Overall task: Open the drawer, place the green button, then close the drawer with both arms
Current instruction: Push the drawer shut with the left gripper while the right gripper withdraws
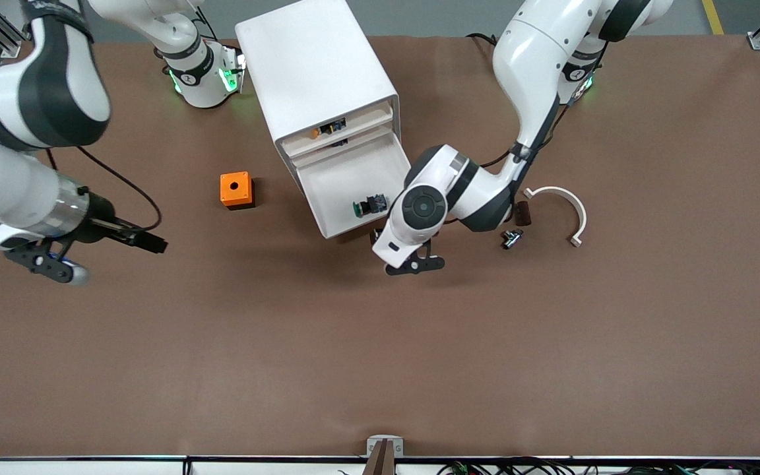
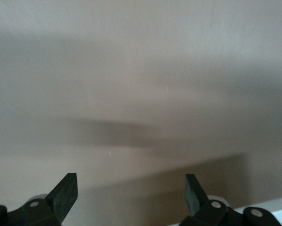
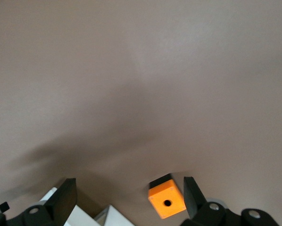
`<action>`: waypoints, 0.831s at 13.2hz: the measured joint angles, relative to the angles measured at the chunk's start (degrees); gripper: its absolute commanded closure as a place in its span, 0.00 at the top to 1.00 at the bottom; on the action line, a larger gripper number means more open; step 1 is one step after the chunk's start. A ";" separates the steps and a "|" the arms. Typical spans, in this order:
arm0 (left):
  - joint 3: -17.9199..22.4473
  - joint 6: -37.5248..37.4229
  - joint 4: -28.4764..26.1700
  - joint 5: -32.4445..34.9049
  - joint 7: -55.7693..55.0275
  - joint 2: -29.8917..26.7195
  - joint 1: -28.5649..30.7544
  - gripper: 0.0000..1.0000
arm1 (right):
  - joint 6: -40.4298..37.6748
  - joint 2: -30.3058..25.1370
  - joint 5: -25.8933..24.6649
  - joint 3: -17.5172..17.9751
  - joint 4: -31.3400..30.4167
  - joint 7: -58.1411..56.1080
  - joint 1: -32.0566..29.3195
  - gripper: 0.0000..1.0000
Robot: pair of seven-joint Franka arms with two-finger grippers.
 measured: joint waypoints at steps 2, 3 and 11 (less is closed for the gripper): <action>-0.74 0.82 -1.87 0.00 0.00 0.01 -0.57 1.00 | -0.24 -0.78 0.00 0.01 -0.01 -6.31 -2.76 1.00; -0.86 0.99 -2.16 0.00 -0.02 0.01 -0.95 1.00 | -0.75 -1.28 -0.01 0.01 -0.01 -9.94 -3.90 1.00; -5.27 0.98 -2.98 -1.42 -10.07 -0.01 -4.47 1.00 | -4.23 -11.92 -4.28 1.12 -0.09 -16.20 -7.22 1.00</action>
